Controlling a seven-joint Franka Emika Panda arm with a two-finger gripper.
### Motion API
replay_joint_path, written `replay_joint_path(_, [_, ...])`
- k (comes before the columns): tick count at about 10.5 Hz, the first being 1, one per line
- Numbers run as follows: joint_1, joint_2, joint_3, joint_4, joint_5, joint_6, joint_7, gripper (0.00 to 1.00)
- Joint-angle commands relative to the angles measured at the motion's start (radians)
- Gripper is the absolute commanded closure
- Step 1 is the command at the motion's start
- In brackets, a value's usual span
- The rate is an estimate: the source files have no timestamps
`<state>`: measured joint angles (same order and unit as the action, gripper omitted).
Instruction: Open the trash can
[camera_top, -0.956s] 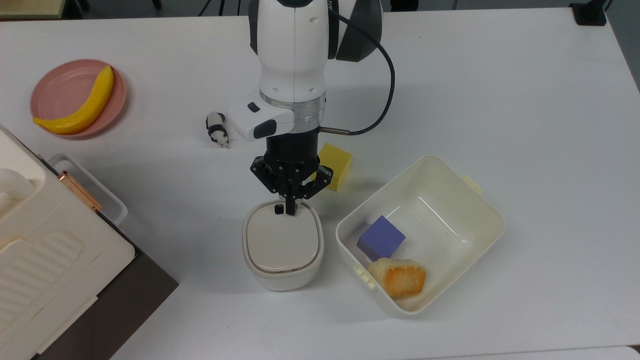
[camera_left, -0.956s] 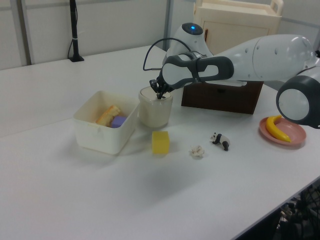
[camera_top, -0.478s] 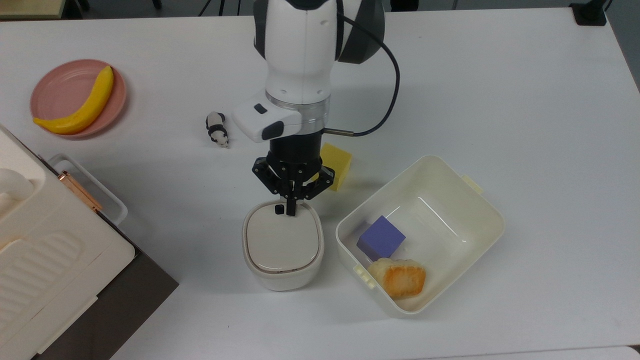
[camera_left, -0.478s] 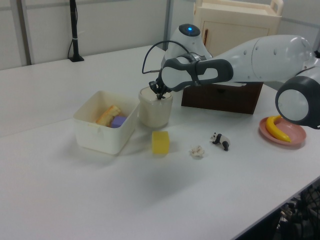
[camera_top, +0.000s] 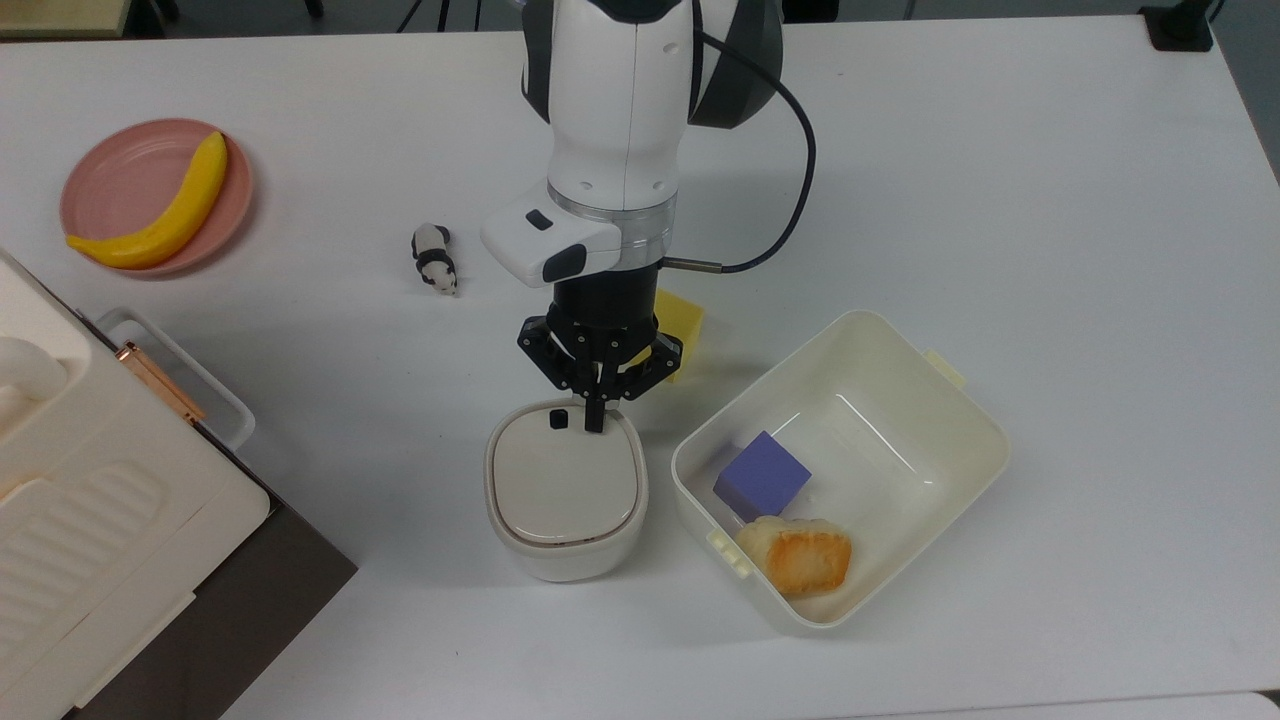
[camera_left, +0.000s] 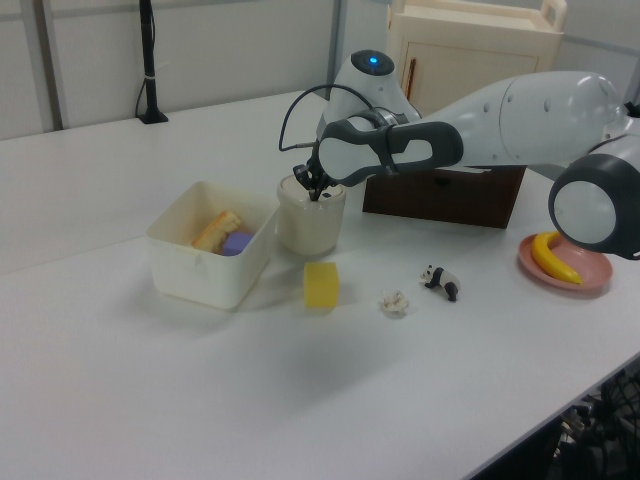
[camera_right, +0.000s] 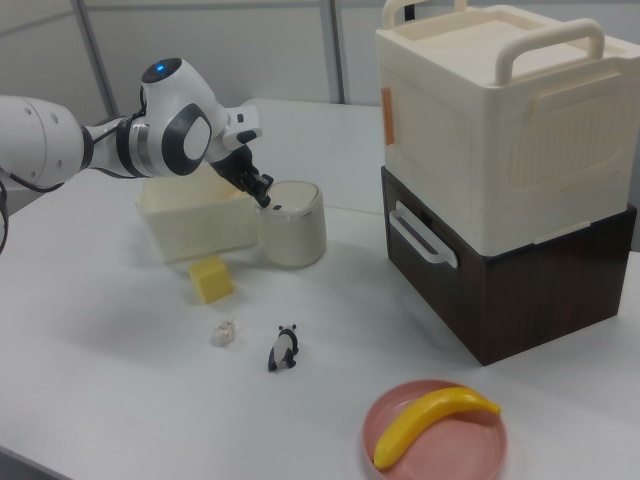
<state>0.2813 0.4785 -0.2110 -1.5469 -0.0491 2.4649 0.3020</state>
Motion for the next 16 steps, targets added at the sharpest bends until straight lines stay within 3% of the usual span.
replay_joint_path(1, [0.003, -0.049, -0.01, -0.013, 0.0, -0.12, 0.026, 0.79])
replay_joint_path(2, [0.003, -0.081, -0.01, -0.013, 0.002, -0.185, 0.023, 0.73])
replay_joint_path(4, [-0.004, -0.132, -0.01, -0.013, 0.002, -0.32, 0.013, 0.4])
replay_joint_path(6, [-0.002, -0.173, -0.011, -0.012, -0.002, -0.482, -0.011, 0.0])
replay_joint_path(8, [0.001, -0.211, -0.011, -0.015, -0.012, -0.59, -0.038, 0.0])
replay_joint_path(10, [-0.004, -0.245, -0.013, -0.015, -0.012, -0.711, -0.186, 0.0])
replay_joint_path(16, [-0.053, -0.346, -0.019, -0.039, 0.0, -0.842, -0.406, 0.0])
